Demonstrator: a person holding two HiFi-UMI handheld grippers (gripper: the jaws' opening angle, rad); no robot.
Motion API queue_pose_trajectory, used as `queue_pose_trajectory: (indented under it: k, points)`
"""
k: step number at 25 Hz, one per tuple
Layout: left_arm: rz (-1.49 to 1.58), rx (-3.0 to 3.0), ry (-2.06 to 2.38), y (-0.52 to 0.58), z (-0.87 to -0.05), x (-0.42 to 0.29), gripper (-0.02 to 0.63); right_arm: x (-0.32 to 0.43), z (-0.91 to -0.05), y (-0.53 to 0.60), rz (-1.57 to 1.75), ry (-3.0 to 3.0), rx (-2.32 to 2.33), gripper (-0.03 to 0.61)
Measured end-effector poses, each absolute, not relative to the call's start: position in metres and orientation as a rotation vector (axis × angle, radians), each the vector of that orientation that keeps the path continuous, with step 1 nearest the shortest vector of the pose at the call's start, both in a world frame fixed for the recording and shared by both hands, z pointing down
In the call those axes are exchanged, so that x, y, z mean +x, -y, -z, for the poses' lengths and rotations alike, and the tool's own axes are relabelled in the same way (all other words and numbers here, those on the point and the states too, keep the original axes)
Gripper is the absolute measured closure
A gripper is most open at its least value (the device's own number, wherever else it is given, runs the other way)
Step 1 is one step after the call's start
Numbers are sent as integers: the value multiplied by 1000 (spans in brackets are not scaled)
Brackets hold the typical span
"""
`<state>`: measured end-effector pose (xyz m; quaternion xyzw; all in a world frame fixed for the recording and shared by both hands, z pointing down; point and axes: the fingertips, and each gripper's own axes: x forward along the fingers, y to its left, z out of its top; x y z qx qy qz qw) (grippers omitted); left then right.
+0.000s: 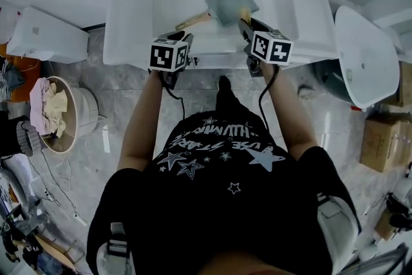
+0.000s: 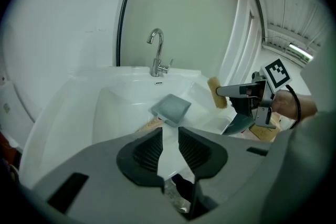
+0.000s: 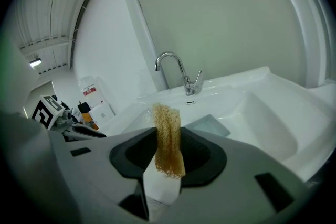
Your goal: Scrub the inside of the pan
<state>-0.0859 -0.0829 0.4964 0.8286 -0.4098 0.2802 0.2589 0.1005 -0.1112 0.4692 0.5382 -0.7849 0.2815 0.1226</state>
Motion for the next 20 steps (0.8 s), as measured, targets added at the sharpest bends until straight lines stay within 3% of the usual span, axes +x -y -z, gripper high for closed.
queue_pose_trajectory:
  k: [20]
  points:
    - [-739,2268,1107,78,-489,-88,512,99,-467,100,-807,2262,1542,449]
